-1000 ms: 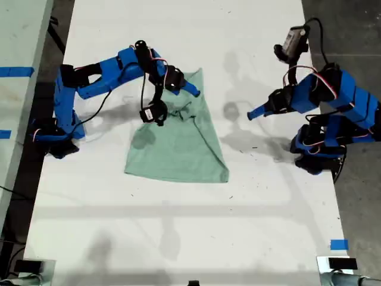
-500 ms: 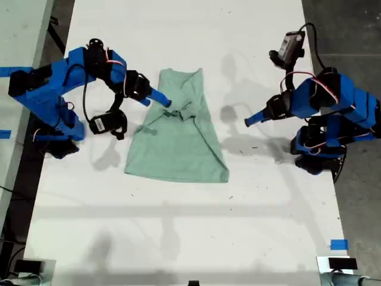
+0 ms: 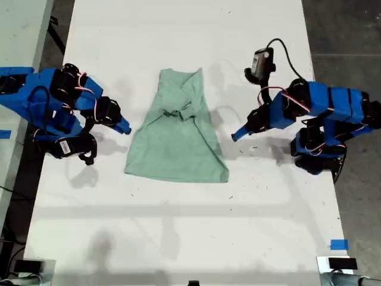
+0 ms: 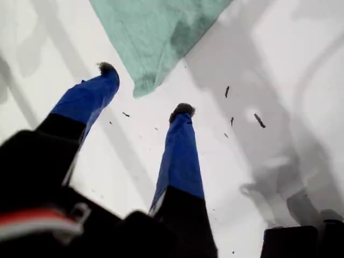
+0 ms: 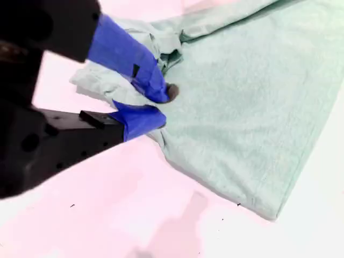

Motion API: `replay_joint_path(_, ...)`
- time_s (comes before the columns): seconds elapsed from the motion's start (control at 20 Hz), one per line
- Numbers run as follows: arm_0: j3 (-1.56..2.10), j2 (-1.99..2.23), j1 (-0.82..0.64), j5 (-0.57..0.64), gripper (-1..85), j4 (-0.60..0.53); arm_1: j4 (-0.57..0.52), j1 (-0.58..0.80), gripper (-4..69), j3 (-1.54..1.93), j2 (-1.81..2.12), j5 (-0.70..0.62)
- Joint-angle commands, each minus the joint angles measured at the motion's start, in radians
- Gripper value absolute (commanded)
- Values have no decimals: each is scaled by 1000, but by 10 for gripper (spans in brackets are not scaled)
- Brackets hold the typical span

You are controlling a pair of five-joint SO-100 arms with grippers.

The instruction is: Fold tshirt

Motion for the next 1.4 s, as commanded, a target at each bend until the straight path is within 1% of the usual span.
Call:
replay_joint_path(0.0,5,48,28,-26,179,-8,-34,-32,239,-152,-66,18)
replay_joint_path(0.05,8,49,32,-29,162,-9,-35,-43,242,-170,-97,25)
replay_joint_path(0.15,20,52,35,-31,154,-14,-44,-67,270,-196,-158,40)
replay_joint_path(0.25,48,69,35,-31,141,-25,-49,-89,275,-221,-218,55)
replay_joint_path(0.45,104,114,32,-31,142,-51,-72,-126,291,-264,-322,75)
replay_joint_path(0.65,158,167,26,-31,141,-74,-89,-147,313,-348,-459,64)
replay_joint_path(0.85,170,178,18,-26,141,-86,-166,-146,324,-360,-594,44)
replay_joint_path(0.9,170,178,18,-26,141,-87,-170,-144,329,-339,-617,41)
replay_joint_path(0.95,170,178,21,-26,141,-89,-204,-138,337,-279,-621,48)
replay_joint_path(1.1,169,178,32,-25,140,-100,-382,-130,340,-60,-581,81)
replay_joint_path(1.35,152,150,34,-25,139,-106,-532,-130,336,114,-540,110)
